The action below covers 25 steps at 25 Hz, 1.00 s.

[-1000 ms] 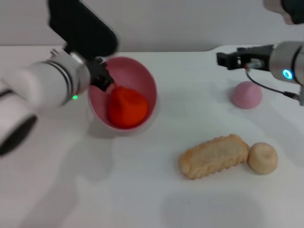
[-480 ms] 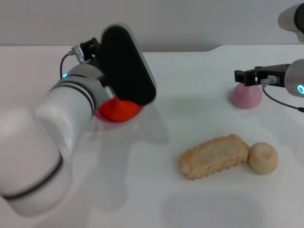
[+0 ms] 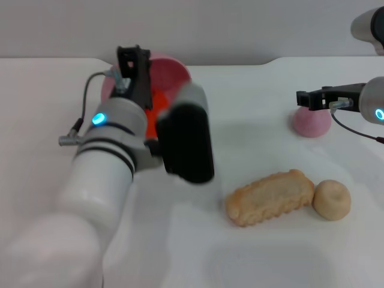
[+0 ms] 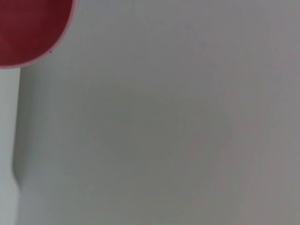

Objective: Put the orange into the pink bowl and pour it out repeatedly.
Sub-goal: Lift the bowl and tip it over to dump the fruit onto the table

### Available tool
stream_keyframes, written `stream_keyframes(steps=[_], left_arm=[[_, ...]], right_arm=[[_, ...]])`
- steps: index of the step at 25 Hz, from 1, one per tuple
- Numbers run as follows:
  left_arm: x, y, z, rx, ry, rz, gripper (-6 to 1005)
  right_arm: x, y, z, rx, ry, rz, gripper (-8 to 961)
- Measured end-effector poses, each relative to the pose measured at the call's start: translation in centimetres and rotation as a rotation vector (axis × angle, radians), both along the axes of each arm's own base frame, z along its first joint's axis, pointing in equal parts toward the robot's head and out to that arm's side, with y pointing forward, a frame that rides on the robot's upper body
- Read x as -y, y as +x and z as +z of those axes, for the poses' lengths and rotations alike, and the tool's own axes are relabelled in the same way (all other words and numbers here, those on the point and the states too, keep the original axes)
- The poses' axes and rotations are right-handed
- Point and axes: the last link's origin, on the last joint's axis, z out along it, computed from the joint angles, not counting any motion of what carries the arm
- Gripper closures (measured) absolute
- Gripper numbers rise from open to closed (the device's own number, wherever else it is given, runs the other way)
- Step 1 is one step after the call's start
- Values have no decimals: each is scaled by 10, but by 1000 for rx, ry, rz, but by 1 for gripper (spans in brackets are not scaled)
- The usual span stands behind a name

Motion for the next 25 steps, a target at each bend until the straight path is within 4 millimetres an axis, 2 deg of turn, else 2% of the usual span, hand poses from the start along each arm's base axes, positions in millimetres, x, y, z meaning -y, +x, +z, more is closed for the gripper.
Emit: stream_keyframes(steps=[1,2,12,25], left_arm=[[0,0,0,0,0,0,954],[6,-2,-7,-75,-4,-50,954],[22,1,-24,-199,-28,-177,954],[31,0,-26,-272,40,-283,954]], right_arm=[[0,0,0,0,0,0,424],[0,0,0,0,0,1,424],[-2,-1,0,-1,2,5,424],[-3,-1,-3,1,-4,5,423]])
